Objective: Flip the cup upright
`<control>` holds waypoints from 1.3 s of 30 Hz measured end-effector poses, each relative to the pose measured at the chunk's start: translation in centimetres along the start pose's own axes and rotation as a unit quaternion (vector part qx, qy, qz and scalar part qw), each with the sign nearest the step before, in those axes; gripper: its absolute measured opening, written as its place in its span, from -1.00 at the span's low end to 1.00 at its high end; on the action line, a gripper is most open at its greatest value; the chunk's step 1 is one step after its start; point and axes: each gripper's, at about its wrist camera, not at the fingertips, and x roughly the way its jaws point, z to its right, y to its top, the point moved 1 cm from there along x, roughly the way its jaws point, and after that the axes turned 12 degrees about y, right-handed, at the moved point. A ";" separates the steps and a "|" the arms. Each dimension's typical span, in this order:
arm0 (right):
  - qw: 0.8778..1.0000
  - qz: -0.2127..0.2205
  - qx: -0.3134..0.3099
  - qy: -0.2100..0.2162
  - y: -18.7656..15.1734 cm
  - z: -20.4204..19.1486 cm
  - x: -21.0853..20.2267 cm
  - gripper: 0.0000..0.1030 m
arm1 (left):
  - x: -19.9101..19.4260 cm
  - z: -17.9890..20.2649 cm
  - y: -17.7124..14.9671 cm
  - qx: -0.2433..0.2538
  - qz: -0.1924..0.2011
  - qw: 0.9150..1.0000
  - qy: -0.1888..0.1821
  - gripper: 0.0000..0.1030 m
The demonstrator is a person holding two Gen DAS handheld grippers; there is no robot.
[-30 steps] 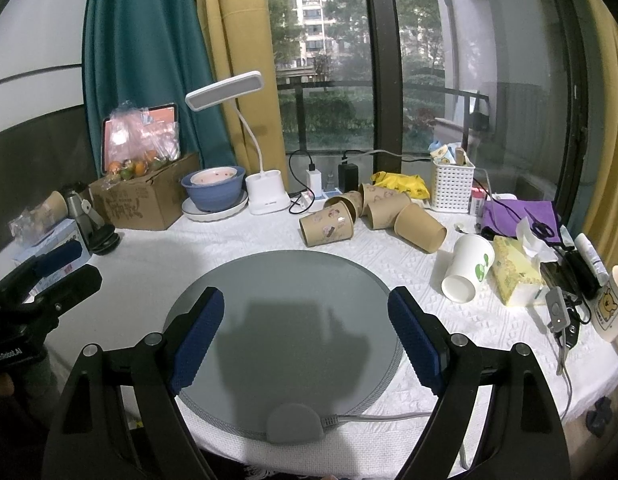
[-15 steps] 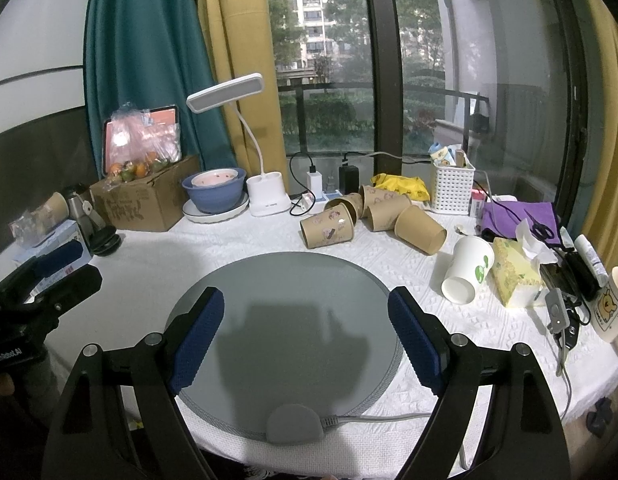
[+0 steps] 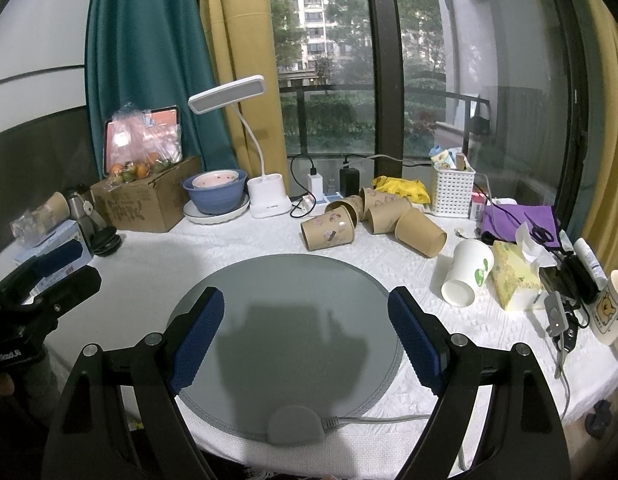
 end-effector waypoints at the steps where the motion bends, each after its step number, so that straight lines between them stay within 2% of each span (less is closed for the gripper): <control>1: 1.000 0.000 0.000 0.000 -0.1 0.0 0.0 0.68 | 0.1 0.0 0.1 0.000 0.000 1.000 0.000 0.77; 5: 1.000 0.001 -0.001 0.000 -0.2 0.2 0.3 0.68 | 0.3 0.1 -0.2 0.008 0.005 1.000 0.003 0.77; 10: 1.000 -0.009 0.001 0.000 -0.2 1.0 1.5 0.68 | 1.9 0.7 -0.8 0.028 -0.008 1.000 0.004 0.77; 18: 0.999 -0.025 0.024 -0.006 1.0 5.3 5.3 0.68 | 6.8 2.1 -0.1 0.058 -0.041 0.997 0.001 0.77; 22: 0.999 -0.031 0.036 -0.014 1.5 7.2 6.6 0.68 | 9.8 3.1 0.4 0.074 -0.070 0.995 -0.006 0.77; 23: 0.998 -0.035 0.045 -0.017 1.9 8.7 7.6 0.68 | 10.8 3.5 0.7 0.082 -0.075 0.994 -0.007 0.77; 25: 0.998 -0.037 0.048 -0.020 1.8 8.8 7.8 0.68 | 12.3 4.3 1.1 0.099 -0.084 0.992 -0.007 0.77; 32: 0.995 -0.047 0.076 -0.039 3.1 14.0 11.1 0.68 | 19.2 7.9 2.3 0.156 -0.127 0.979 -0.022 0.77; 39: 0.994 -0.049 0.088 -0.050 4.4 18.3 13.6 0.68 | 25.0 11.3 3.9 0.210 -0.139 0.967 -0.036 0.77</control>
